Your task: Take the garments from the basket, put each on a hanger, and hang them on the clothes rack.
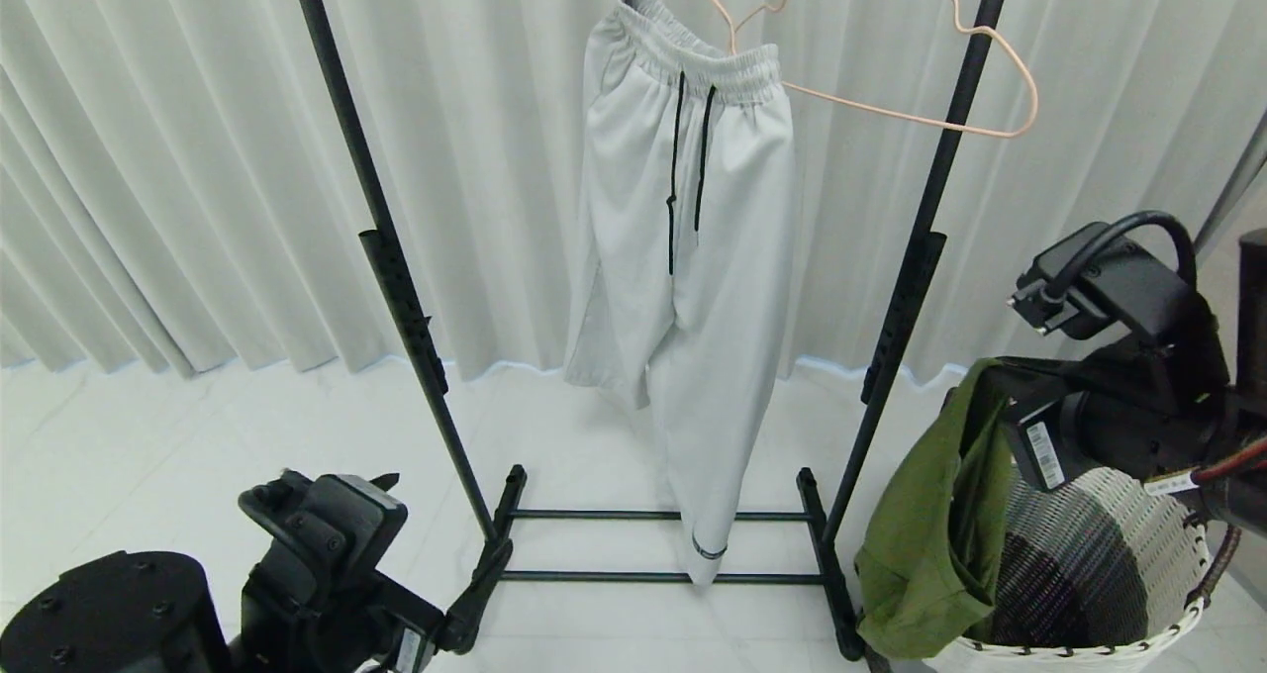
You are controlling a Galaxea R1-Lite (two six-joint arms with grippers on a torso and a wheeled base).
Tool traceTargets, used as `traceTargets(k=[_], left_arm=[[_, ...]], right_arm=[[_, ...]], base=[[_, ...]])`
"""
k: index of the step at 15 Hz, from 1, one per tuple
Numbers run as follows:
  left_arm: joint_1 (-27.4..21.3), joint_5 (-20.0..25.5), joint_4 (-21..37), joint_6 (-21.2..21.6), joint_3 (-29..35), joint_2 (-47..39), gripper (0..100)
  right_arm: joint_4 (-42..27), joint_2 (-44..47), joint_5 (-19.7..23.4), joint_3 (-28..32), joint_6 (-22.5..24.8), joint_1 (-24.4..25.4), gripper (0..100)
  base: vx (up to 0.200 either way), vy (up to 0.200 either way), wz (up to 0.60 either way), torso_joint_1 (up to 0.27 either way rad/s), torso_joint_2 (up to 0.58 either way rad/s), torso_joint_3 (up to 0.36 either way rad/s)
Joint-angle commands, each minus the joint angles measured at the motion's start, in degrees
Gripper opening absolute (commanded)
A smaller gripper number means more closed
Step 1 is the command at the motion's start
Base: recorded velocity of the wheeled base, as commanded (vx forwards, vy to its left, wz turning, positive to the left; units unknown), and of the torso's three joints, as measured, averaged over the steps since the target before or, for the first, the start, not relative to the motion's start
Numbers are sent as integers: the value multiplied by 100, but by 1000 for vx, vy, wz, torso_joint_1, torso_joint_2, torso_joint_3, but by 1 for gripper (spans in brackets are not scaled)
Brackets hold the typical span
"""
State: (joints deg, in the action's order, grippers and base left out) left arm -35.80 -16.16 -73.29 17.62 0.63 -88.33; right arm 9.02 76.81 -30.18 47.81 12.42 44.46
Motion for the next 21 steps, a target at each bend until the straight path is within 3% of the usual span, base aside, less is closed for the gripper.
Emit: traceTargets(k=[1,4,7,14,18,21], left_arm=[[-524,96,-1,-21,16,-140,100],[-1350,676,-10,-434,358,-299,100],[-1693,773,-1,-1094,1299,-650,100],[-1860,773,-1,-1120,1677,-1063,100],[-2141,746,-1,-1225,1694,-1204,100],[-2018,658,-10,-1269,1686,-1485,100]], right_arm=[[3,194,13,378,-12,362,0],[3,352,13,870,-100,907,0],[-14,369,4,1011,-267,1636,0],[12,879,4,1178,-741,2840,0],[47,1046,4,1275,-776,2963,0],[47,1037,4,1318,-776,3042,0]], base=[[0,0,0,0,0,0],[0,0,0,0,0,0],[0,0,0,0,0,0],[0,0,0,0,0,0],[0,0,0,0,0,0],[0,0,0,0,0,0]])
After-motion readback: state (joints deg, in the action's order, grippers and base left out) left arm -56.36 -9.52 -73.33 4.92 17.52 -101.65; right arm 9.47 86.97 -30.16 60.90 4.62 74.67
